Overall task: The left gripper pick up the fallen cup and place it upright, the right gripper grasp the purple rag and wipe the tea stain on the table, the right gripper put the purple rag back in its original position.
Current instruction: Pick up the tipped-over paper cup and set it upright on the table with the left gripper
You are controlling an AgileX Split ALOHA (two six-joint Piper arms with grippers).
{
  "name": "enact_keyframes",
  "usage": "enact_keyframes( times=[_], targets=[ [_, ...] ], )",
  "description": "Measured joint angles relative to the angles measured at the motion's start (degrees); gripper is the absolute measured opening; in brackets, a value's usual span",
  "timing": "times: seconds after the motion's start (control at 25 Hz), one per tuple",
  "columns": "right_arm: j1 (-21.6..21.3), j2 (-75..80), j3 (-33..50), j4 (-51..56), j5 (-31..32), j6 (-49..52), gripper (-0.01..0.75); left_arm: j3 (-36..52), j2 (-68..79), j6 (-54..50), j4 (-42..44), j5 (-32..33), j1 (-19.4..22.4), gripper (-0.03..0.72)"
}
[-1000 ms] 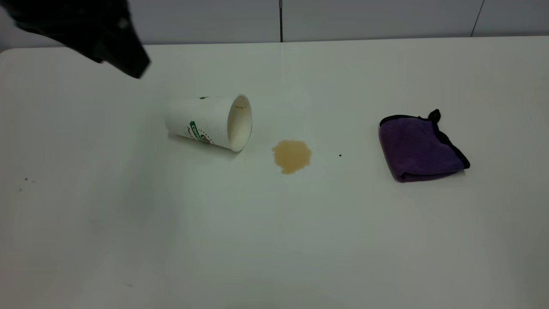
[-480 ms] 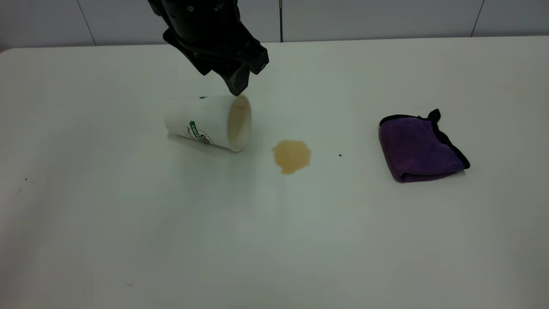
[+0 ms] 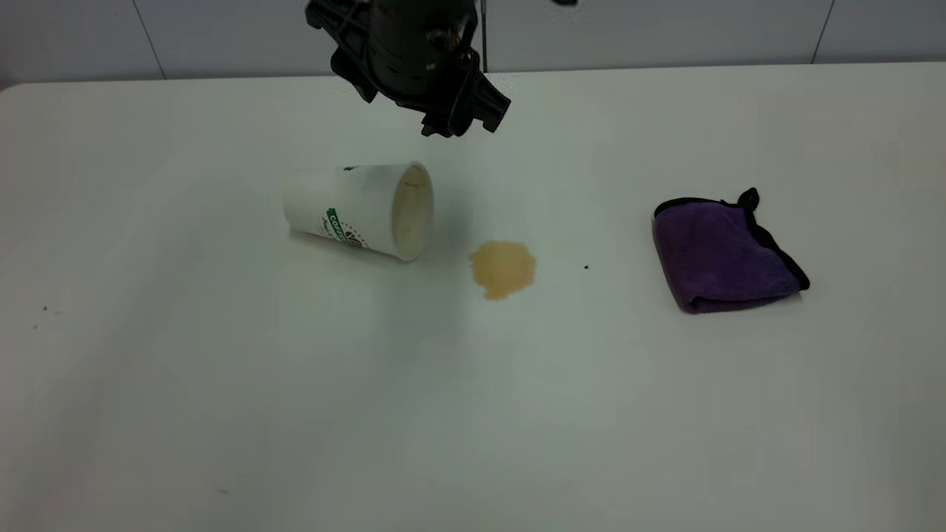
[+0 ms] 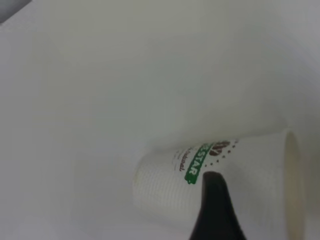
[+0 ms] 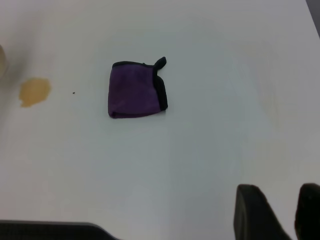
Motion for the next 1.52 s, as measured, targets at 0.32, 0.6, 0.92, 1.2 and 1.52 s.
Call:
enact_keyframes(
  times=[0.32,0.6,0.92,1.2,1.52],
  targets=[
    [0.0,0.0,0.0,0.0,0.0,0.0,0.238,-0.95,4.5,-9.41,5.28,2.45,-0.47,0.564],
    [0.0,0.0,0.0,0.0,0.0,0.0,0.238,-0.97,4.92,-10.35,6.12,-1.4,-0.52,0.564],
    [0.0,0.0,0.0,0.0,0.0,0.0,0.238,-1.01,7.46,-10.45,7.37,-1.75,0.02,0.564],
    [0.0,0.0,0.0,0.0,0.0,0.0,0.238,-1.01,8.9,-10.55,9.46,-1.38,0.02,0.564],
    [0.0,0.0,0.0,0.0,0.0,0.0,0.238,-1.01,10.97,-12.94,10.69,2.43,0.02,0.545]
  ],
)
